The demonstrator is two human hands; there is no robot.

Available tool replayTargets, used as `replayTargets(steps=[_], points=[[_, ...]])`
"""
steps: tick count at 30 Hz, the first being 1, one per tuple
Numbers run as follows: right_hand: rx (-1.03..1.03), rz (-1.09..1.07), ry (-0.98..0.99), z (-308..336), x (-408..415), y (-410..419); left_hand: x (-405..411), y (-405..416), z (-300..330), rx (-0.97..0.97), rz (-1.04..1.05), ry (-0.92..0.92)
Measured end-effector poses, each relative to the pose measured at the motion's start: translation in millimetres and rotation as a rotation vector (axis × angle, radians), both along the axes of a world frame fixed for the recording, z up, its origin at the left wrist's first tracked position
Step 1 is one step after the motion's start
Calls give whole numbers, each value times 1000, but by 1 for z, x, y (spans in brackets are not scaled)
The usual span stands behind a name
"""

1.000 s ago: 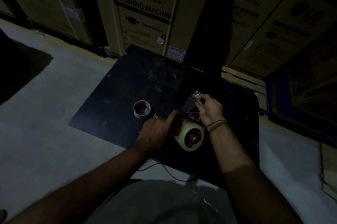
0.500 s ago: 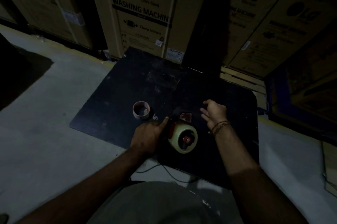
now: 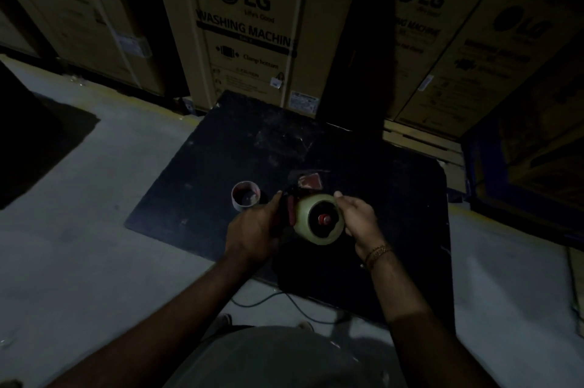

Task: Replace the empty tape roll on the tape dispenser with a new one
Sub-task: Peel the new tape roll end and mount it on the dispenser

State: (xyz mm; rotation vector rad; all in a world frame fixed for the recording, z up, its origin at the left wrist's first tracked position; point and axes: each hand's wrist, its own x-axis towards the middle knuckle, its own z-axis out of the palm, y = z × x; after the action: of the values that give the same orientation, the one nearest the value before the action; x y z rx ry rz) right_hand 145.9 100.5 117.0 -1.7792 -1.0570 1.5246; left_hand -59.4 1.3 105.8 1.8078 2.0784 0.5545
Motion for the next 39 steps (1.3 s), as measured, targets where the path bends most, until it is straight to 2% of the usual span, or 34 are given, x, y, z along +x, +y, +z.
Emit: replayTargets(steps=[3, 7, 10, 14, 17, 21, 27, 36, 39], points=[[-78, 13, 97, 1, 4, -6, 4, 5, 9, 21, 69, -142], [-259, -114, 509, 0, 11, -13, 13, 14, 20, 18, 100, -280], [-274, -184, 726, 1, 19, -16, 23, 22, 25, 51, 92, -415], [-251, -278, 912, 3, 37, -17, 39, 30, 25, 70, 157, -595], [-257, -271, 904, 6, 46, -17, 54, 37, 25, 0, 138, -741], [-295, -147, 752, 10, 56, -23, 80, 40, 23, -92, 132, -916], [-211, 37, 848, 25, 77, -23, 111, 40, 21, -216, 126, -1136], [35, 117, 734, 25, 95, -16, 137, 52, 27, -317, 146, -1244], [102, 163, 603, 21, 100, -14, 141, 57, 28, -341, 112, -1232]])
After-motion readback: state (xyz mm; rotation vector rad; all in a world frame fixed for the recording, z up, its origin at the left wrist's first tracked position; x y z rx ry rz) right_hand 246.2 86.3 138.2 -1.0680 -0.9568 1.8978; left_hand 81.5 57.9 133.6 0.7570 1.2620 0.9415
